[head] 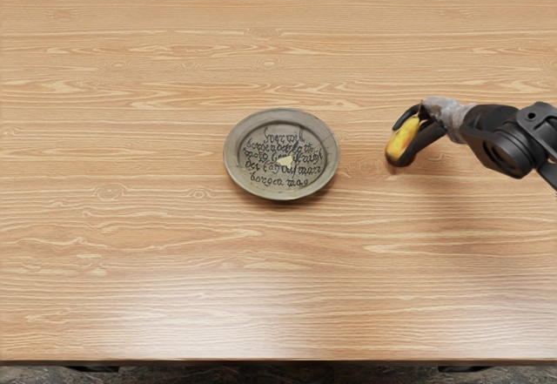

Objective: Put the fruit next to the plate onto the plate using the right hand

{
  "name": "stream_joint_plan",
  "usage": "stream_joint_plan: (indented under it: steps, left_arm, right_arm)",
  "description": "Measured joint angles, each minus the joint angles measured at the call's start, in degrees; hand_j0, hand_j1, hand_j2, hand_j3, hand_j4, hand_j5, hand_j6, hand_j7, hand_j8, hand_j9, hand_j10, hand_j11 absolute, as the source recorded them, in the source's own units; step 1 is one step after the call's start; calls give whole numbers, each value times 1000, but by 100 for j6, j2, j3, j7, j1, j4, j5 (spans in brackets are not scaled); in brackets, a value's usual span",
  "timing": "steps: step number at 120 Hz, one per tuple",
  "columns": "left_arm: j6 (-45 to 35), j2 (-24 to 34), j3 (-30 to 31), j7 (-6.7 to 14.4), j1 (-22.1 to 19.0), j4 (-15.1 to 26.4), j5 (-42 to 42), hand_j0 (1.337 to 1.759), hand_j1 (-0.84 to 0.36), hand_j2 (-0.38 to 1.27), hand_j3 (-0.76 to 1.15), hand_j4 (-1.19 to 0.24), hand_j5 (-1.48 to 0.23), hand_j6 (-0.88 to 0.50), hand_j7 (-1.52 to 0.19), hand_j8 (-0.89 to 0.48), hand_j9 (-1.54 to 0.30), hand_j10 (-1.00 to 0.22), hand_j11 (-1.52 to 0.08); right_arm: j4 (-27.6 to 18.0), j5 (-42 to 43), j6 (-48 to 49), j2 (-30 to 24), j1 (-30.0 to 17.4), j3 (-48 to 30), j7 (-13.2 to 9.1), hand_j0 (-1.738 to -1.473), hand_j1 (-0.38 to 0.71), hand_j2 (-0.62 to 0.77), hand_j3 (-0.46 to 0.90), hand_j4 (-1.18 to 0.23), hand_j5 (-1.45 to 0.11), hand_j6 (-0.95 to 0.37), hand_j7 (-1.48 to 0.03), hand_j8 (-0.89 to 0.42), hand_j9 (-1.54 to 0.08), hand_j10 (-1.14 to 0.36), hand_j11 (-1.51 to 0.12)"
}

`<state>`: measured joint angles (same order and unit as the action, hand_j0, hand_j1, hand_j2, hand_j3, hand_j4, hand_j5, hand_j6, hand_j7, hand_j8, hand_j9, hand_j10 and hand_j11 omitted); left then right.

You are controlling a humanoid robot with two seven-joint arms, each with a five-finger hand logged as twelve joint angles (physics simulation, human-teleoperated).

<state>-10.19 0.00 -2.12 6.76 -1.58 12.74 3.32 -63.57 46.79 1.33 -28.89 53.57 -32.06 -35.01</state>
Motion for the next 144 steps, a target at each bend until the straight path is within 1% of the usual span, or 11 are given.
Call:
stream_joint_plan:
  steps: [30,44,80,113,144]
  left_arm:
    - [0,0,1,0,0,0,-1,1658,345,1,0,-4,-5,-4,-5,-4,-5,-4,-5]
    - [1,0,0,0,0,0,0,1658,345,1,0,-4,-5,-4,-5,-4,-5,-4,-5]
    - [1,0,0,0,0,0,1,1658,345,1,0,-4,-5,-4,-5,-4,-5,-4,-5]
    - [0,0,0,0,0,0,0,1658,345,1,0,-4,-5,-4,-5,-4,-5,-4,-5]
    - [0,0,1,0,0,0,2,1658,345,1,0,-4,-5,-4,-5,-4,-5,-4,-5]
  right_arm:
    - [-22,-440,925,12,75,-775,0,-1656,333,579,0,-781,-1096,-505,-1047,-388,-1082,-690,-1088]
    - [-60,-640,1208,82,113,-951,0,-1656,334,580,0,-786,-1107,-500,-1055,-384,-1088,-688,-1096]
    - [-142,-743,1416,517,139,-1025,0,-1657,345,580,0,-794,-1114,-482,-1062,-367,-1087,-671,-1100]
    - [-142,-757,1424,984,125,-966,3,-1658,339,579,0,-802,-1094,-485,-1060,-383,-1072,-684,-1093]
    - [-128,-742,1421,1228,104,-908,2,-1657,324,574,1,-788,-1089,-505,-1048,-406,-1082,-702,-1097]
